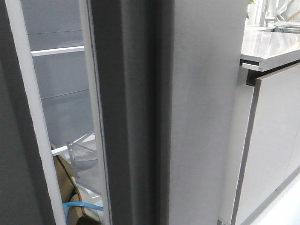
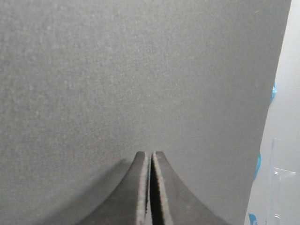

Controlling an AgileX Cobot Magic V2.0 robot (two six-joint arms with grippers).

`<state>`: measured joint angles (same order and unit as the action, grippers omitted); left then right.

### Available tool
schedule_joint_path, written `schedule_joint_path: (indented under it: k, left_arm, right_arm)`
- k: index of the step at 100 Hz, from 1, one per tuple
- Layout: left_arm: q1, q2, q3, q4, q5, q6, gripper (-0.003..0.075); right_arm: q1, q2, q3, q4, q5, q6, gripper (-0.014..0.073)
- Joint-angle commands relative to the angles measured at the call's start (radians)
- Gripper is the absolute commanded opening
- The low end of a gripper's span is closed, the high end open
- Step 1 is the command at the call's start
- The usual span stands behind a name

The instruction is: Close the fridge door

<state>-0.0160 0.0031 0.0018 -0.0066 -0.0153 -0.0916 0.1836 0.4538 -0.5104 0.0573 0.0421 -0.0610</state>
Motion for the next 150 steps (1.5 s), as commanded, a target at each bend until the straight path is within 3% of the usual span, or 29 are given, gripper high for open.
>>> schedule_joint_path:
  k: [1, 35, 56, 150]
  left_arm:
    - [-0.008, 0.019, 0.028, -0.002, -0.077, -0.004, -0.0021]
    - [-0.008, 0.019, 0.028, -0.002, -0.077, -0.004, -0.0020]
    - [-0.008, 0.019, 0.028, -0.002, -0.077, -0.004, -0.0021]
    - [-0.008, 0.019, 0.028, -0.002, -0.077, -0.004, -0.0021]
  right_arm:
    - [0.040, 0.085, -0.132, -0.012, -0.059, 0.000, -0.0076]
    - [0.151, 0.313, -0.497, -0.012, 0.073, 0.000, -0.0076]
    - [0.193, 0.399, -0.621, 0.014, 0.105, 0.000, -0.0076]
    - [0.404, 0.596, -0.704, 0.010, 0.032, -0.017, -0.0076]
